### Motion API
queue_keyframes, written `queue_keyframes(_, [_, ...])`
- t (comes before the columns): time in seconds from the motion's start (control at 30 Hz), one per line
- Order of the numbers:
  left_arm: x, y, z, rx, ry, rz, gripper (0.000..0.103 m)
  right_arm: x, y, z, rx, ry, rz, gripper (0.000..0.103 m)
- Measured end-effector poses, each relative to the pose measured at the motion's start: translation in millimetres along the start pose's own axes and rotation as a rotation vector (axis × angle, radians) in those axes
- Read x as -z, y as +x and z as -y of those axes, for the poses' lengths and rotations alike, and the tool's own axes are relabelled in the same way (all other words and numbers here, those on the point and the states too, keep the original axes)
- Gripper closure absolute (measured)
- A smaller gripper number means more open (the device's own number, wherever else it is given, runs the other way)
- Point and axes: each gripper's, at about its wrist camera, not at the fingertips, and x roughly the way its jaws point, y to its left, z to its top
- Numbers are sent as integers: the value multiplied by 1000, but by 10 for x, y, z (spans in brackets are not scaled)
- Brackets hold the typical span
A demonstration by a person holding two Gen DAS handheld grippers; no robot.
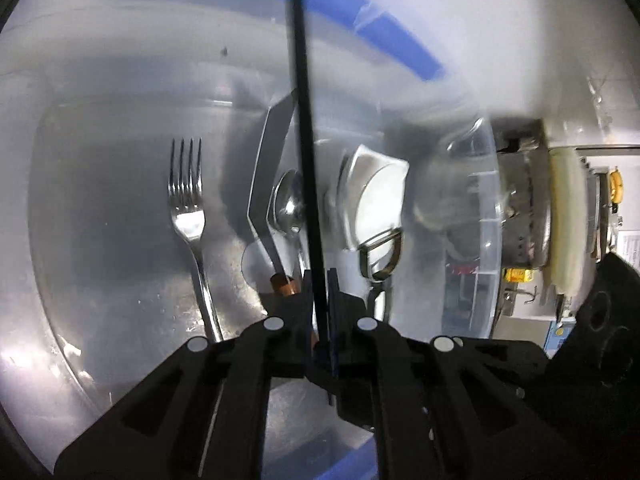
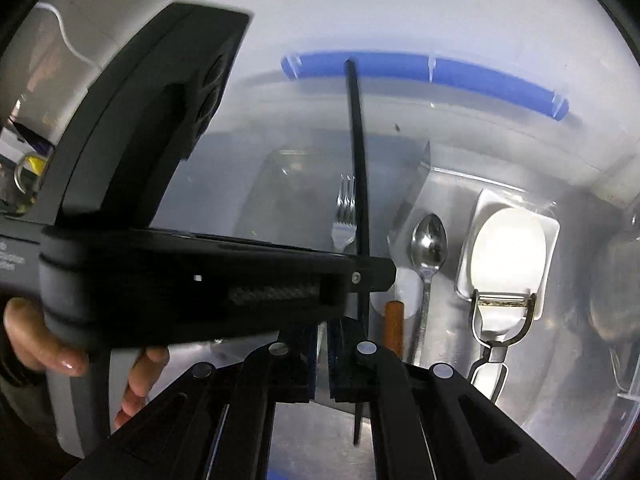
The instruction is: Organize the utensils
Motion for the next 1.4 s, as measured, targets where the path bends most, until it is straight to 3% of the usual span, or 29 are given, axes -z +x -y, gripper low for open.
queue_keyframes(0.23, [-7,119,-22,-81,-6,-31,97,104,157,97,75,11,-24,97])
queue_keyframes(0.27, [-7,112,-14,-105,-2,-36,92,116,156,111,76,15,-26,95])
queue_keyframes(0.33, [15,53,-6,-101,11,-23,60,169,88,123,54,33,9,95])
queue_keyframes(0.4, [88,-131,56,-47,29,36,50,259,-32,183,17,58,58,95])
queue_keyframes(0.53, [537,-993,320,7,150,258,47,567,-552,-16,-41,46,189,93])
queue_keyframes(0.6, [854,-1462,357,38,201,376,37,762,-796,-216,-103,-3,240,78])
queue_keyframes(0.63, [1083,-1732,328,47,213,446,31,920,-904,-378,-142,-44,262,56])
queue_keyframes(0.67, [1272,-1947,266,50,215,495,30,1021,-967,-507,-159,-77,269,50])
queue_keyframes(0.77, [1827,-2417,-108,41,148,590,27,1337,-818,-1025,-160,-223,194,50])
queue_keyframes(0.83, [2159,-2563,-493,9,44,614,26,1530,-511,-1384,-139,-308,90,50])
queue_keyframes(1.0, [2781,-2490,-1441,-9,-225,578,26,2042,570,-2145,-45,-483,-210,52])
queue_keyframes(1.07, [3000,-2376,-1784,-26,-344,570,26,2277,959,-2370,43,-573,-282,52])
queue_keyframes(1.2, [3366,-2246,-2185,16,-451,553,26,2385,1209,-2504,186,-629,-288,52])
queue_keyframes(1.3, [3483,-2211,-2257,27,-469,543,26,2363,1275,-2532,183,-633,-302,52])
queue_keyframes(1.4, [3564,-2181,-2255,44,-473,533,26,2299,1359,-2503,161,-645,-310,62])
